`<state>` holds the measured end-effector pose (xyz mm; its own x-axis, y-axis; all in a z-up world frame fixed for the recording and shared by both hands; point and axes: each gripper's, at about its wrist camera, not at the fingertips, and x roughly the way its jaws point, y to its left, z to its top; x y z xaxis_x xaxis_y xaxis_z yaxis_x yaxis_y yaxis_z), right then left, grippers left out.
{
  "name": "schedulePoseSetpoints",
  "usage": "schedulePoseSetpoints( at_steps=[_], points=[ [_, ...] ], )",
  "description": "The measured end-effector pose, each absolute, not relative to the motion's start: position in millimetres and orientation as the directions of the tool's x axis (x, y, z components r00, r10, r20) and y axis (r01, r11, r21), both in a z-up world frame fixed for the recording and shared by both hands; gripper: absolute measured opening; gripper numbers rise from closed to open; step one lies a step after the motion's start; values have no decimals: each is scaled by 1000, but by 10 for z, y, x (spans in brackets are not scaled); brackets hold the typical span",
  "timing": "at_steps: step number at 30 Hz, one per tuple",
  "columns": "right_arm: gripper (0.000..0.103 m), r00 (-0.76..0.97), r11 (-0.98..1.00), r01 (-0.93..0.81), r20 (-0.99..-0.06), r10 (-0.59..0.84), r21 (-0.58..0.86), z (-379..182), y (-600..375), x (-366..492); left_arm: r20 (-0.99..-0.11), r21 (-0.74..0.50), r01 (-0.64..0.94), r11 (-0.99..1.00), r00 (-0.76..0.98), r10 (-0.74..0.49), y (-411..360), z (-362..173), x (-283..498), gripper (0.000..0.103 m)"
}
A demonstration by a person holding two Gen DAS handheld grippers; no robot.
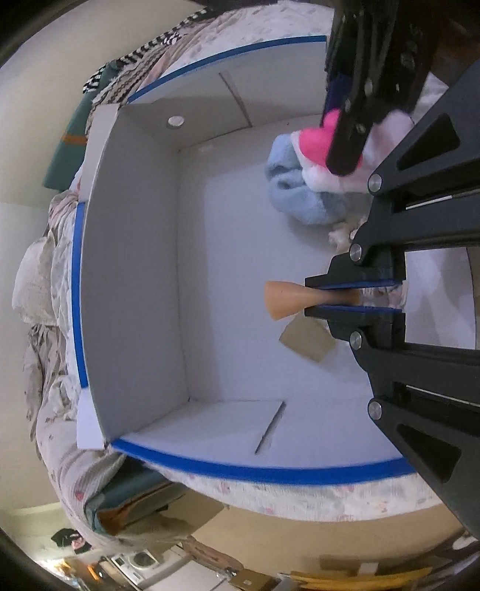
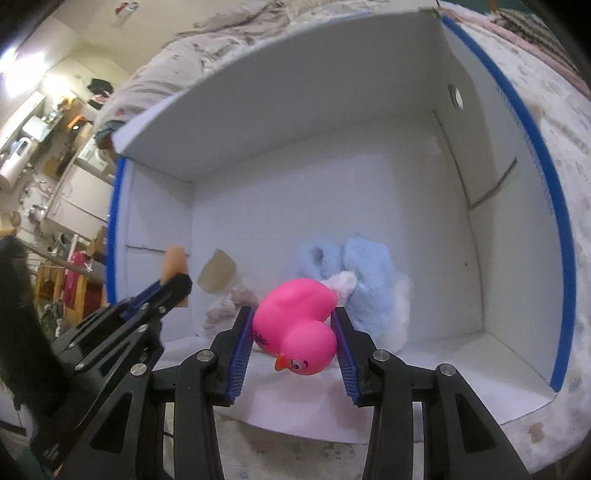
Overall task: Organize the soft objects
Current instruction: 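Carry the peach cone and pink duck over the box with both grippers, then lower the cone and duck into the box and open both grippers, then withdraw both open grippers up from the box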
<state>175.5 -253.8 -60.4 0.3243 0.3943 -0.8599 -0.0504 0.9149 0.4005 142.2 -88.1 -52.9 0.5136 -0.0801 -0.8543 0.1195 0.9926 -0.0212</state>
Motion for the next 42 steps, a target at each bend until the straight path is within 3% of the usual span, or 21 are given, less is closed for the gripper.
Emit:
schedulePoseSetpoints(
  at_steps=[11,15,20,21,23,25,30,32,35,37,42],
  points=[
    [45,308,908,-18,-862,403,418,-693,-2560,1755,-871,-4,108,994,488,-57,-898,-621,1442,10],
    [62,329,905,-10,-853,404,425,-648,-2590,1774,-872,-17,102,995,486,-65,-844,-596,1418,15],
    [64,346,914,3,-858,379,405,-638,-2609,1768,-863,-36,92,995,500,-78,-805,-501,1362,19],
    [71,354,915,7,-857,375,404,-628,-2619,1763,-858,-34,91,995,508,-75,-807,-478,1351,20],
    [81,381,917,16,-850,363,399,-588,-2642,1760,-841,-11,77,997,539,-51,-777,-391,1292,25],
    [87,397,915,27,-844,360,402,-564,-2657,1763,-827,-14,67,998,561,-49,-747,-315,1254,48],
    [103,435,913,63,-834,339,404,-505,-2663,1718,-804,-54,79,995,588,-90,-637,-149,1121,53],
    [103,473,914,66,-819,325,401,-439,-2687,1686,-791,-43,70,997,607,-77,-598,-83,1073,56],
    [103,531,917,72,-794,298,393,-359,-2756,1621,-764,-37,60,998,642,-67,-519,40,984,71],
    [103,555,918,76,-782,285,388,-330,-2802,1584,-753,-68,54,996,652,-87,-455,103,934,86],
    [103,586,938,76,-776,234,340,-234,-2865,1448,-741,-70,46,996,667,-83,-350,217,753,91]
  ],
)
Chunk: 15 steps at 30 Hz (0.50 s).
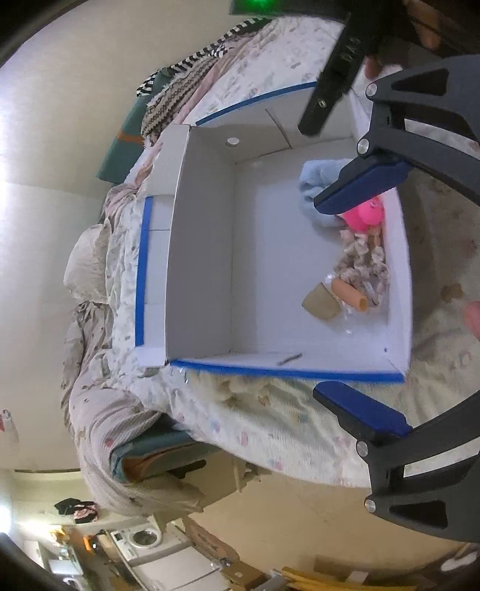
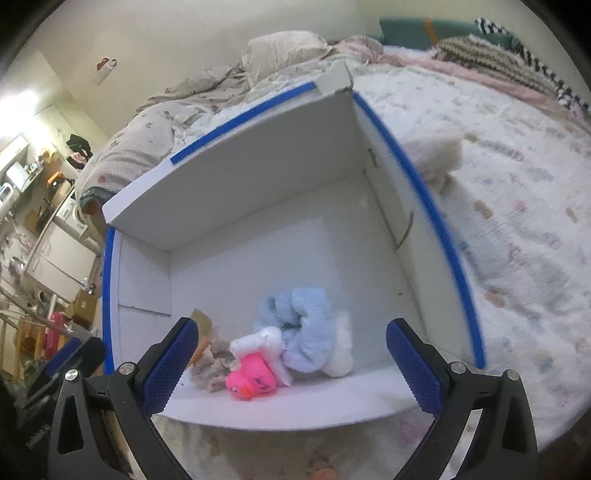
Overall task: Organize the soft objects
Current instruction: 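Withdraw both open grippers up from the box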
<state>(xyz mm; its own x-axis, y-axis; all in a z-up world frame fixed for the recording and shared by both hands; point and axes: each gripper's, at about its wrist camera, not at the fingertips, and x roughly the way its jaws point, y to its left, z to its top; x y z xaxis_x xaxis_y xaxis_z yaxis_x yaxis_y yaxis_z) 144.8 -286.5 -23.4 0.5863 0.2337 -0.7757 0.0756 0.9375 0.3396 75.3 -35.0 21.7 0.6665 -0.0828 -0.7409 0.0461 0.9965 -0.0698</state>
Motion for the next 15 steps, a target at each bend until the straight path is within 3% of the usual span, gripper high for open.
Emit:
schedulePoseSetpoints(
  at_steps=[15],
  points=[
    [103,700,959,11,-687,196,285,383,-2804,674,-677,-84,-6,996,734,-53,-19,626,-19,91]
  ],
)
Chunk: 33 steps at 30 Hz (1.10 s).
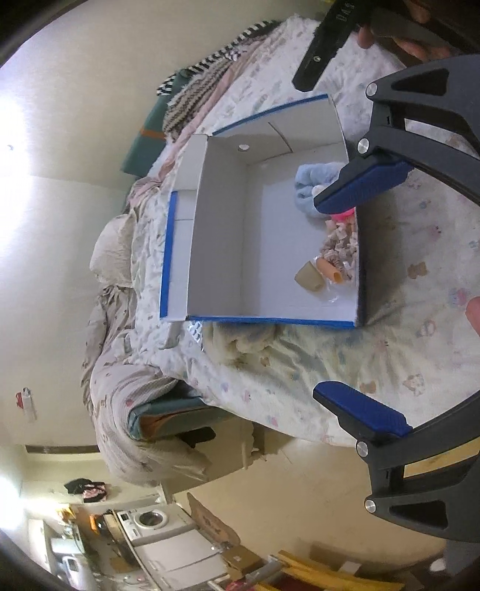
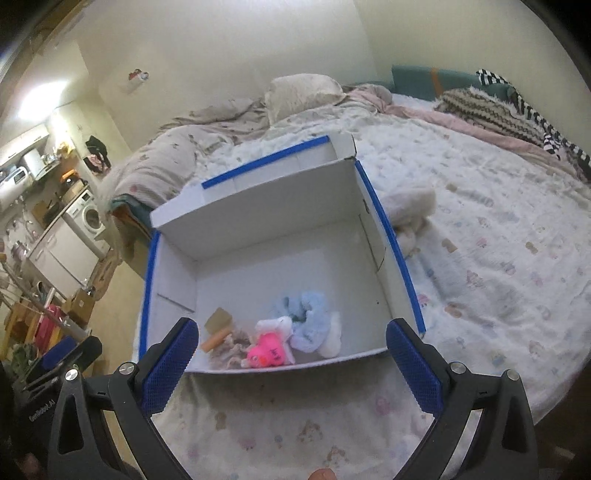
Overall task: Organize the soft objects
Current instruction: 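Withdraw both open grippers up from the box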
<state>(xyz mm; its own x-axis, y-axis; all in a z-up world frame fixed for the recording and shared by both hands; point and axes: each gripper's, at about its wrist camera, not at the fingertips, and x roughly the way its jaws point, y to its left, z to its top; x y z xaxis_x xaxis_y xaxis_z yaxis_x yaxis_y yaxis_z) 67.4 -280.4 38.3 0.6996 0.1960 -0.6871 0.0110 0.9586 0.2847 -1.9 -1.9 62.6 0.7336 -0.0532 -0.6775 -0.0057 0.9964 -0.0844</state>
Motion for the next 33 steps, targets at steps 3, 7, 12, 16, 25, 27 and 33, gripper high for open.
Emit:
schedulePoseSetpoints(
  at_steps=[3,7,12,16,25,27,33],
  points=[
    [103,706,960,-5,-679,202,281,412,-2782,543,-666,-76,-24,997,746,-33,41,649,-165,91],
    [103,718,970,-18,-672,181,241,370,-2730,418,-656,-68,-35,997,754,-19,71,623,-305,91],
    [103,711,974,-22,-682,174,225,212,-2683,353,-662,-46,-55,997,750,11,56,531,-345,91],
    [103,712,980,-27,-684,159,200,180,-2642,358,-673,-38,-46,998,740,8,27,477,-291,91],
    [103,709,984,-30,-691,144,174,135,-2605,381,-697,-67,-26,997,716,-28,-5,393,-201,91],
    [103,705,985,-34,-694,144,169,122,-2598,395,-699,-67,-23,997,714,-31,-16,386,-198,91],
    [103,703,982,-43,-694,159,182,129,-2601,393,-698,-67,-20,998,715,-33,-25,387,-209,91]
  ],
)
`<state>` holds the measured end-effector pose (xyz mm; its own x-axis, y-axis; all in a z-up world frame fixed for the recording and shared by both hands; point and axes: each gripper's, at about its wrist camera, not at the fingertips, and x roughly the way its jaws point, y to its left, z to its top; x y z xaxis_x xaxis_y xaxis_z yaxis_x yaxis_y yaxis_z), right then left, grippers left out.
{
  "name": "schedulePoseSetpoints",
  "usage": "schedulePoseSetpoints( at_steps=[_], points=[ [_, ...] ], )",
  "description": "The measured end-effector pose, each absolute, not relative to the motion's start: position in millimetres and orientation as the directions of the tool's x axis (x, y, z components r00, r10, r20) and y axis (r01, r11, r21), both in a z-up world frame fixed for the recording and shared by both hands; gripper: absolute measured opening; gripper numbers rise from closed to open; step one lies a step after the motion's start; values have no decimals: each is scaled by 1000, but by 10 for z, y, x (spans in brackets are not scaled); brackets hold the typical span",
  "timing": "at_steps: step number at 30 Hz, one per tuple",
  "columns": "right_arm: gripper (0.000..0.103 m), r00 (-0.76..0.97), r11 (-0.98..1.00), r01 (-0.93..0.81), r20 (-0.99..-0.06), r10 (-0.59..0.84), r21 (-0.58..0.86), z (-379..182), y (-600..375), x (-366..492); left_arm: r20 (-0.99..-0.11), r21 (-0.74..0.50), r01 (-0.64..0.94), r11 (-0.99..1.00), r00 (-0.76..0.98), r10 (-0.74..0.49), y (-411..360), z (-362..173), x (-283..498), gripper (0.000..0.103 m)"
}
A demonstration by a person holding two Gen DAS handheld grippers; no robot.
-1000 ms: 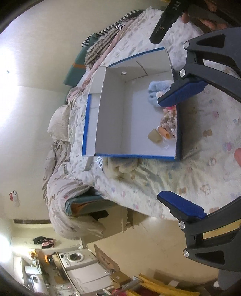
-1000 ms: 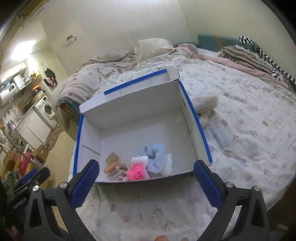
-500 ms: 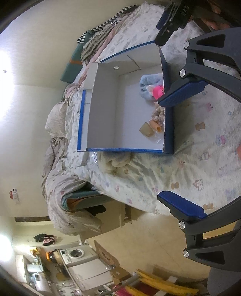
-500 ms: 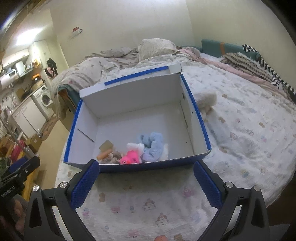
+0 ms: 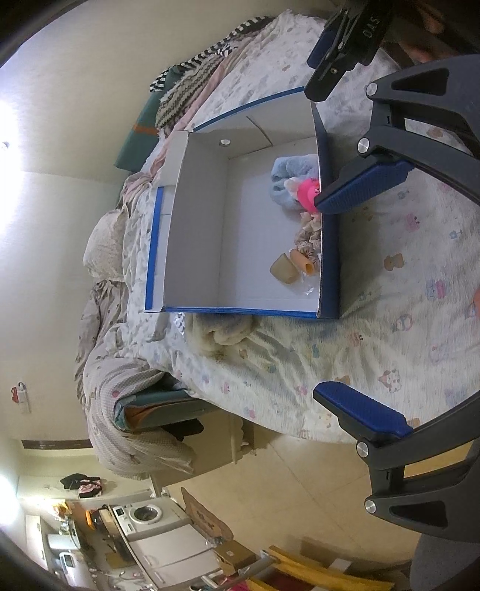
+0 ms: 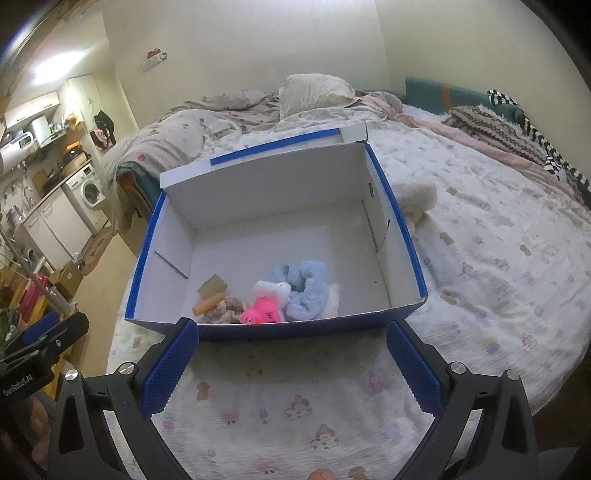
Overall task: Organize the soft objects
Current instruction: 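Withdraw both open grippers up from the box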
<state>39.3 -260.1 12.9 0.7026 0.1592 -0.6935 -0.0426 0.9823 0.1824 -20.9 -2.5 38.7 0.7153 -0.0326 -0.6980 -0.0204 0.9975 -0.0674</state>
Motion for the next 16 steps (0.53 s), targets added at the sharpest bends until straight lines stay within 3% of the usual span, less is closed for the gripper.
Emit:
schedulePoseSetpoints(
  at_steps=[16],
  points=[
    [103,701,983,-52,-695,162,177,132,-2571,380,-699,-86,-21,996,714,-45,-26,401,-230,91]
  ],
)
